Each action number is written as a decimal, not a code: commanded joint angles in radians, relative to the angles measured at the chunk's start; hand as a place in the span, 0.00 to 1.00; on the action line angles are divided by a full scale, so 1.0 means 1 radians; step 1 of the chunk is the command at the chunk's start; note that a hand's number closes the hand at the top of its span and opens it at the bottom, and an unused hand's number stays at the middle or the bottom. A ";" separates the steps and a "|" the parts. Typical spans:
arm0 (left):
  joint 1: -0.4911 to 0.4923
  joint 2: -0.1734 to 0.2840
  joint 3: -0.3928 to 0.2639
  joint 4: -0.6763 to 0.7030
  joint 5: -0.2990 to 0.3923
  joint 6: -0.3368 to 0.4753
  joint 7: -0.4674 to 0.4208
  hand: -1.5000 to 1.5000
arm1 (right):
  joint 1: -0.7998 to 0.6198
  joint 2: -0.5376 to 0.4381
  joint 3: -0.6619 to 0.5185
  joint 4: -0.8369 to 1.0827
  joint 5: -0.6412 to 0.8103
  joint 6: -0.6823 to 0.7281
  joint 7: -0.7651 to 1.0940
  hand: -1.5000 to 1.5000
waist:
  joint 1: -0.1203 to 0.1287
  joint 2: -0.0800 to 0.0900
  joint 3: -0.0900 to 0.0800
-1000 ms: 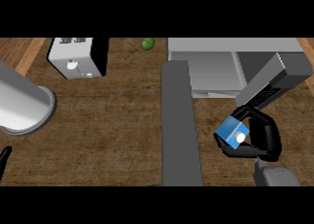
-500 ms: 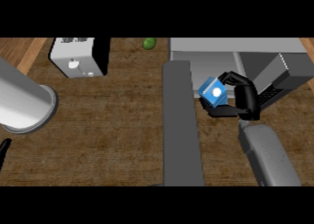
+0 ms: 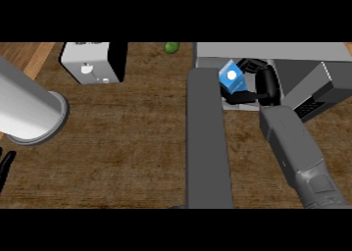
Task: Pick up the milk, place it into the microwave and close the microwave
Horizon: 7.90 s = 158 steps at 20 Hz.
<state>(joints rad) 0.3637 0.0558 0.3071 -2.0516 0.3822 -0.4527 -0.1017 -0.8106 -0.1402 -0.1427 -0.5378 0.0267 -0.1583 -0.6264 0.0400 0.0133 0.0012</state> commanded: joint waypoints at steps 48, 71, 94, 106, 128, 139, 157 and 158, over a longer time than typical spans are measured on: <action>-0.208 0.005 -0.142 0.051 -0.177 0.027 0.032 0.00 | -0.329 -0.084 -0.101 0.465 0.089 -0.377 0.013 0.00 | 0.126 0.069 0.006; -0.174 -0.056 -0.271 0.039 -0.285 0.089 0.011 0.00 | -0.190 -0.100 -0.148 0.447 0.051 -0.224 -0.123 0.00 | 0.065 0.033 0.004; -0.272 0.008 -0.437 0.236 -0.377 -0.031 -0.005 1.00 | 0.085 -0.006 -0.168 0.373 0.004 0.070 -0.358 0.00 | -0.030 -0.010 0.000; -0.460 -0.055 -0.553 0.534 -0.597 0.082 -0.086 1.00 | 0.377 0.053 -0.049 0.020 0.011 0.131 -0.322 0.00 | -0.071 -0.021 -0.003; -0.717 -0.055 -1.179 0.942 -0.407 0.518 -0.124 1.00 | 1.041 -0.067 0.025 -1.039 -0.173 0.331 0.027 0.00 | -0.102 -0.012 -0.004; -0.862 -0.055 -1.288 0.968 -0.097 0.849 -0.184 1.00 | 1.035 -0.138 0.028 -1.214 -0.303 0.454 0.158 0.00 | -0.181 0.004 -0.007; -1.163 -0.056 -1.195 1.108 0.189 1.040 -0.189 1.00 | 0.980 -0.226 0.066 -1.361 -0.454 0.588 0.278 0.00 | -0.310 0.039 -0.006; -1.175 -0.056 -1.176 1.108 0.218 1.038 -0.186 1.00 | 0.981 -0.230 0.064 -1.369 -0.472 0.594 0.286 0.00 | -0.315 0.039 -0.007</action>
<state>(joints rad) -0.7474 0.0033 -0.9169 -0.9750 0.5358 0.5673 -0.2914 0.1747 -0.3582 -0.0742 -1.8869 -0.4060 0.4197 -0.3606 -0.2519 0.0449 -0.0055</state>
